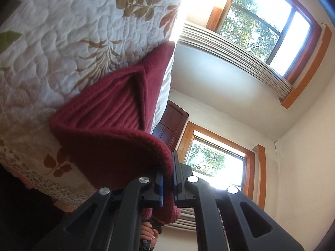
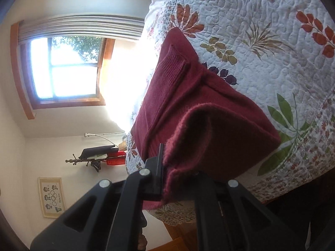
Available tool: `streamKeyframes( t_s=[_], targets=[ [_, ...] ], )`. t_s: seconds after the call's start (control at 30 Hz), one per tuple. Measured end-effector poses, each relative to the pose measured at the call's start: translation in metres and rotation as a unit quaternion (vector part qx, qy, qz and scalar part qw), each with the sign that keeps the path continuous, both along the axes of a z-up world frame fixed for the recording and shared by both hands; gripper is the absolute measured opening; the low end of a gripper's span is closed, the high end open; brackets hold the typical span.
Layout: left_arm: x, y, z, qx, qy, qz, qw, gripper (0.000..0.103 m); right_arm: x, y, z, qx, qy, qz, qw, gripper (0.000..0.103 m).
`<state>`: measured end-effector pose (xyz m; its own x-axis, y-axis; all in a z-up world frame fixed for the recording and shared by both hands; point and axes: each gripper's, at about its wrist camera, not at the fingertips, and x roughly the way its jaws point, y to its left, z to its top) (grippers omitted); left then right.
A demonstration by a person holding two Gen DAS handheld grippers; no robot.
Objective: Fold small clothes
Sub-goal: 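Fold the sweater side over the body with the left gripper and release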
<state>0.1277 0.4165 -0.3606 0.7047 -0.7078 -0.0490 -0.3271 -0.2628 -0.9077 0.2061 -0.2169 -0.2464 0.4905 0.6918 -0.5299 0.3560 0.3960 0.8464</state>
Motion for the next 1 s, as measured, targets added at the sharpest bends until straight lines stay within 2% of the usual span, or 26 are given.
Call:
streamKeyframes(
  t_s=[0.13,0.2,0.33,0.4,0.43,0.53,0.57,0.63,0.7,0.8,0.93,0.97,1.0],
  targets=[
    [0.025,0.004,-0.018,0.011,0.035,0.011,0.9993,0.007,0.041,0.005,-0.027,-0.012,0.037,0.015,0.999,0.006],
    [0.036,0.005,-0.025,0.018,0.052,0.014,0.9984,0.008,0.058,0.007,-0.040,-0.016,0.054,0.021,0.998,0.010],
    [0.054,0.005,-0.035,0.031,0.083,0.025,0.9958,0.022,0.083,0.003,-0.056,-0.022,0.071,0.028,0.997,0.022],
    [0.060,0.006,-0.034,0.036,0.086,0.031,0.9952,0.033,0.091,-0.004,-0.053,-0.023,0.066,0.031,0.997,0.034],
    [0.061,0.006,-0.030,0.042,0.086,0.034,0.9948,0.035,0.093,-0.008,-0.049,-0.021,0.060,0.034,0.997,0.035],
    [0.061,0.009,-0.004,0.080,0.069,0.037,0.9937,0.042,0.099,-0.024,-0.031,-0.029,0.032,0.051,0.998,0.040],
    [0.061,0.010,0.008,0.104,0.060,0.032,0.9922,0.045,0.100,-0.031,-0.025,-0.035,0.021,0.059,0.997,0.041],
    [0.059,0.009,0.037,0.171,0.039,0.012,0.9845,0.058,0.102,-0.043,-0.015,-0.050,-0.001,0.080,0.996,0.045],
    [0.058,0.004,0.066,0.259,0.028,-0.016,0.9652,0.065,0.104,-0.051,-0.010,-0.076,-0.022,0.111,0.991,0.049],
    [0.064,-0.008,0.094,0.383,0.025,-0.071,0.9208,0.073,0.105,-0.047,-0.015,-0.128,-0.036,0.164,0.978,0.051],
    [0.084,-0.021,0.095,0.479,0.040,-0.148,0.8642,0.078,0.102,-0.031,-0.038,-0.168,-0.030,0.213,0.962,0.051],
    [0.087,-0.024,0.090,0.501,0.042,-0.165,0.8485,0.078,0.100,-0.028,-0.041,-0.175,-0.032,0.220,0.959,0.053],
    [0.089,-0.027,0.082,0.516,0.044,-0.180,0.8364,0.078,0.098,-0.025,-0.043,-0.181,-0.034,0.223,0.957,0.057]
  ],
)
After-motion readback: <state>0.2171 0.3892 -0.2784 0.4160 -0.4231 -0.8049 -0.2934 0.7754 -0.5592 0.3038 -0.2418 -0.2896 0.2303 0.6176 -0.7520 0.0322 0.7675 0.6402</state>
